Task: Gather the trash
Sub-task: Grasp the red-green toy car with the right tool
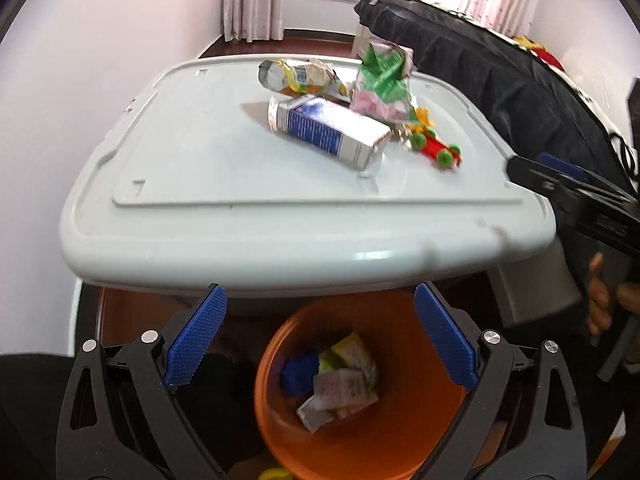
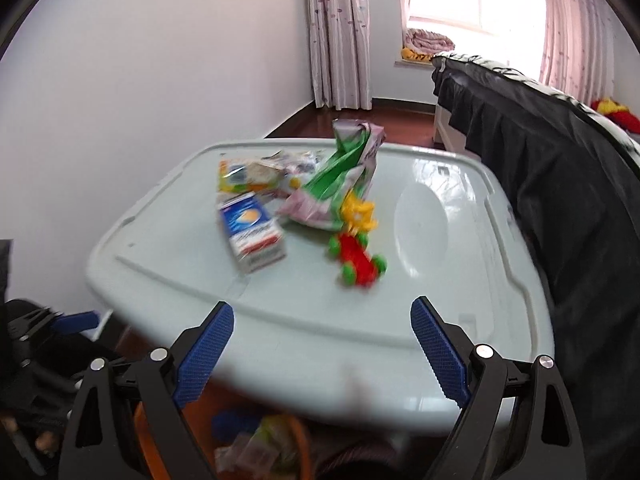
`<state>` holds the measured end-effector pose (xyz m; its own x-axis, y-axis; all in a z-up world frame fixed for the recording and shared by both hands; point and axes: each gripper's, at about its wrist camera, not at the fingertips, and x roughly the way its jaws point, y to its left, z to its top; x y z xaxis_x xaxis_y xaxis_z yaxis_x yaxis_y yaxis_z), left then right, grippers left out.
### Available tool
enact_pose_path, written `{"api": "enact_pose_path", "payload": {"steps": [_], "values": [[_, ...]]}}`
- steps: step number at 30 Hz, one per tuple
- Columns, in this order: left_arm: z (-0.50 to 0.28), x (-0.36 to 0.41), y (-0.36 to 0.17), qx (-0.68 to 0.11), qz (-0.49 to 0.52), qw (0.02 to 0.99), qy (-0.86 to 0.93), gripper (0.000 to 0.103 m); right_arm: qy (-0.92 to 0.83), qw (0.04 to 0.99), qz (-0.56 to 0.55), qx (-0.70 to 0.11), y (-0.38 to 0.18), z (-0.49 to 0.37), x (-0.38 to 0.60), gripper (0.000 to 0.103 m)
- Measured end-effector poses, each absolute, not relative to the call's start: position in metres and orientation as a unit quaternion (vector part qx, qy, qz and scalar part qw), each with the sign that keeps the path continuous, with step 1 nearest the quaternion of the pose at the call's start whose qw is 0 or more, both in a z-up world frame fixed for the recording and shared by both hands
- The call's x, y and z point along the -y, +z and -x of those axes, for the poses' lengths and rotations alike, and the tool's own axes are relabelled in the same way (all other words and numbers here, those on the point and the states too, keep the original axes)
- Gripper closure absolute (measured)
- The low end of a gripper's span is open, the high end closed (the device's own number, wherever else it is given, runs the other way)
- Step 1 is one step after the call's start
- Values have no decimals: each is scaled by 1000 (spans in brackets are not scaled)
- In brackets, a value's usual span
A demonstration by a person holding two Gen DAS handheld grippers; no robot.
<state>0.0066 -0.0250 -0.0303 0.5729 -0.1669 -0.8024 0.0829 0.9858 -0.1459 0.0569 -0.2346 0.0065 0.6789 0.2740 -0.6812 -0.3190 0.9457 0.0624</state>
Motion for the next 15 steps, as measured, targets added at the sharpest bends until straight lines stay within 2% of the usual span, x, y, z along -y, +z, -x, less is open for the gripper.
{"api": "enact_pose_path", "payload": {"steps": [8, 12, 15], "values": [[-13, 34, -46, -451, 23, 889, -74, 10, 155, 903, 40, -399, -32, -139, 228, 15], [-10, 37, -50, -448, 5, 891, -80, 10, 157, 898, 46, -408, -44, -158, 222, 19], [-9, 39, -49, -441, -6, 894, -83, 10, 160, 892, 45, -421, -50, -173, 218, 27]]}}
